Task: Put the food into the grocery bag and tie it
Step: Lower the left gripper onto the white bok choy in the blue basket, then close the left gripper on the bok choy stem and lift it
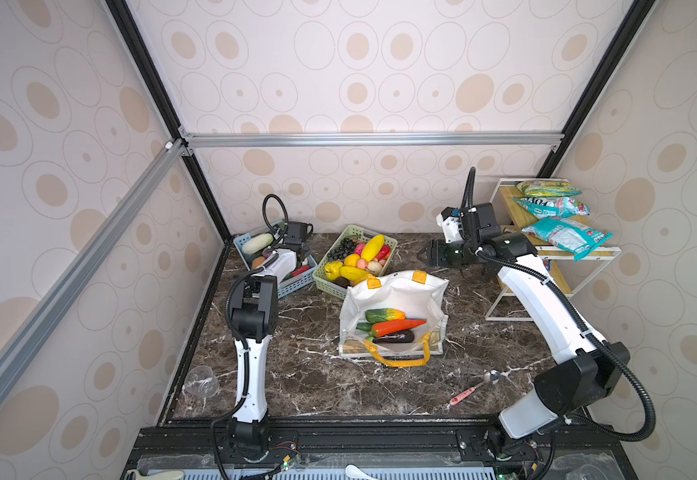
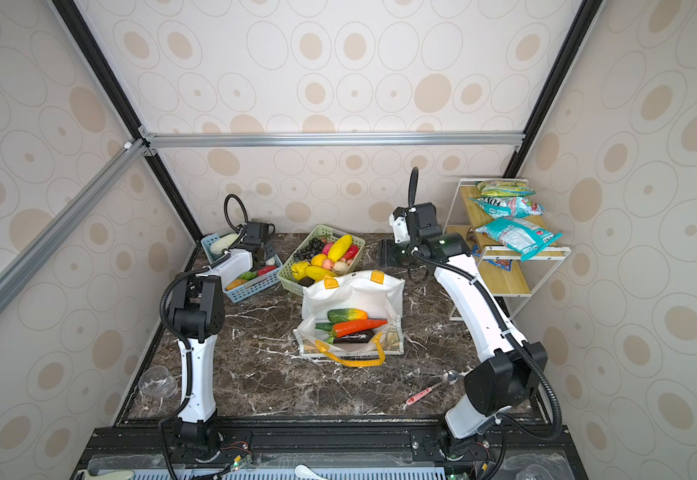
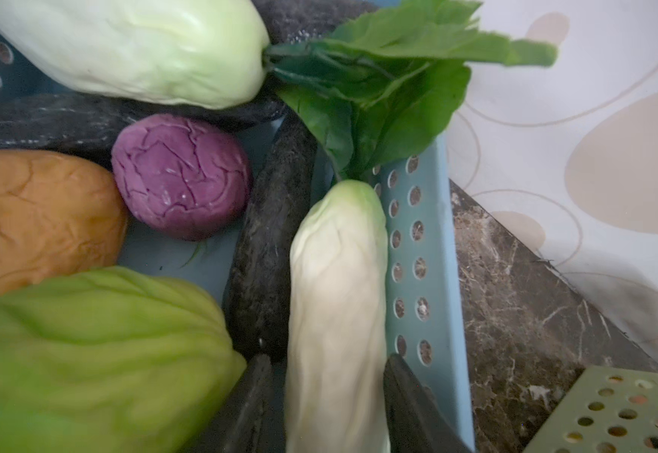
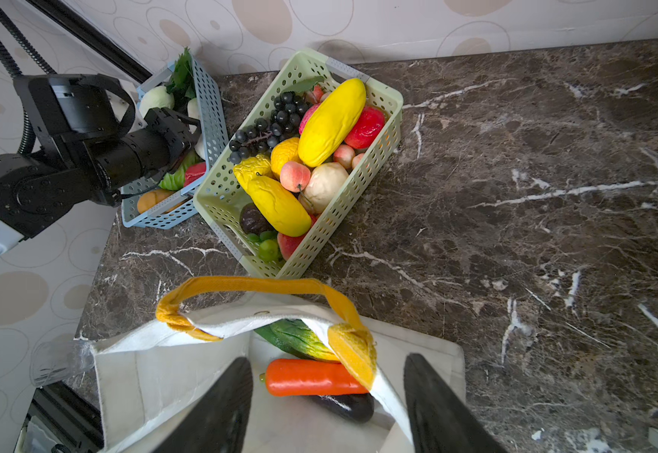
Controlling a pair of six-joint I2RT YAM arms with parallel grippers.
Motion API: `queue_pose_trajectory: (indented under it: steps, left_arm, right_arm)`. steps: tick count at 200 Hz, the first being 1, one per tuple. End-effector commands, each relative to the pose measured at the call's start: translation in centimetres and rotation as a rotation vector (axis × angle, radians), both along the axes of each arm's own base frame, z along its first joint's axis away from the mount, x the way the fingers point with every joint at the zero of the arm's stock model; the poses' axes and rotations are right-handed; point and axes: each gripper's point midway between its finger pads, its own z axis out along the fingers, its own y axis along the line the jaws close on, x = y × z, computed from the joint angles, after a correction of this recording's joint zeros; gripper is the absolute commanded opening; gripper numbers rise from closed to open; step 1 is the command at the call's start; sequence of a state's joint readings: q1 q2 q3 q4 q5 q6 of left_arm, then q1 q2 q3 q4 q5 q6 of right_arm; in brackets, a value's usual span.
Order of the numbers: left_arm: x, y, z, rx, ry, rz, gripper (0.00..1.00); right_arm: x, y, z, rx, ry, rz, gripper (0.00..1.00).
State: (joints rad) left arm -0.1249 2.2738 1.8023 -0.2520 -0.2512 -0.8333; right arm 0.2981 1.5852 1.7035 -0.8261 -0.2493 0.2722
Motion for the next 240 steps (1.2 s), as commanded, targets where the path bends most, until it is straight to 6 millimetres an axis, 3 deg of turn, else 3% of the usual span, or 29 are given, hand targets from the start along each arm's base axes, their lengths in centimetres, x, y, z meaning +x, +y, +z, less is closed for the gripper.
queue_pose_trajectory:
  steps: [1, 51, 103, 126, 171, 240]
  left_arm:
    - [-0.1, 1.2, 2.4, 0.000, -0.041, 0.049, 0.48]
    - [-0.7, 1.7, -0.6, 0.027, 0.087, 0.056, 0.53]
    - [-1.6, 3.2, -1.9, 0.143, 0.201, 0.070, 0.51]
    - [-1.7, 3.0, -3.6, 0.147, 0.248, 0.066, 0.50]
    - [-1.6, 2.1, -6.0, 0.114, 0.279, 0.034, 0.63]
    - [-1.2, 1.8, -5.9, 0.053, 0.208, 0.046, 0.38]
  right_arm:
    - [-0.4, -0.1, 0.1, -0.013, 0.003, -0.003, 0.64]
    - [-0.2, 0.3, 0.1, -0.002, 0.007, 0.006, 0.64]
    - [-0.2, 0.8, 0.2, 0.004, 0.002, 0.019, 0.64]
    - [-0.2, 0.9, 0.3, 0.006, -0.001, 0.023, 0.64]
    - [-0.4, 0.9, 0.6, 0.005, -0.007, 0.024, 0.64]
    - [-0.6, 0.7, 1.0, -0.003, -0.016, 0.015, 0.64]
